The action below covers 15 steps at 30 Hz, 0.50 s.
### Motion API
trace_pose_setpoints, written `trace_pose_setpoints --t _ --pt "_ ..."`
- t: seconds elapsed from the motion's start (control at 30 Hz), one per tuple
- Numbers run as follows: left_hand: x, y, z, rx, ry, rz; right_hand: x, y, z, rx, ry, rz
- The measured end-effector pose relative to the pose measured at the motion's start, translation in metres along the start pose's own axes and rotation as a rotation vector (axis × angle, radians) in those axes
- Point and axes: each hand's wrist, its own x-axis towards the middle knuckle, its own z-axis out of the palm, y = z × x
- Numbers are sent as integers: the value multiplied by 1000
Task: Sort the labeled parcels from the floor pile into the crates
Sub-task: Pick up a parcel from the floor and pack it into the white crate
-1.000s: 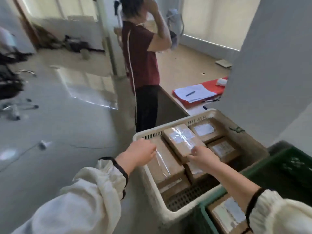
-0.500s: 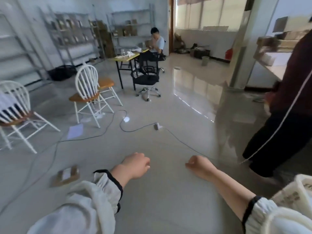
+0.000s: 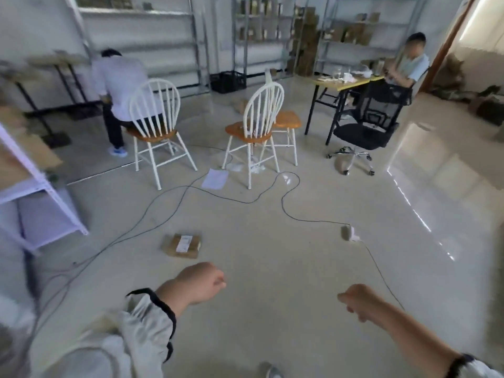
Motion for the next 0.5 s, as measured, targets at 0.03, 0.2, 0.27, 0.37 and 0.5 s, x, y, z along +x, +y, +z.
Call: trace_pose_setpoints --t 0.03,0.2,0.27,0.37,0.5 --pt "12 -15 -7 -29 15 -40 21 -20 -1 -13 -27 -3" --pt "56 -84 -36 -173 85 -237 102 -151 9 -154 -150 -145" --pt "69 -111 -46 -236 126 -286 129 -208 16 -233 -153 -222" --pt "94 -162 -52 -277 200 -313 163 -291 35 -291 -175 -299" --pt "139 -230 -68 -333 234 -341 188 -388 64 -239 -236 -329"
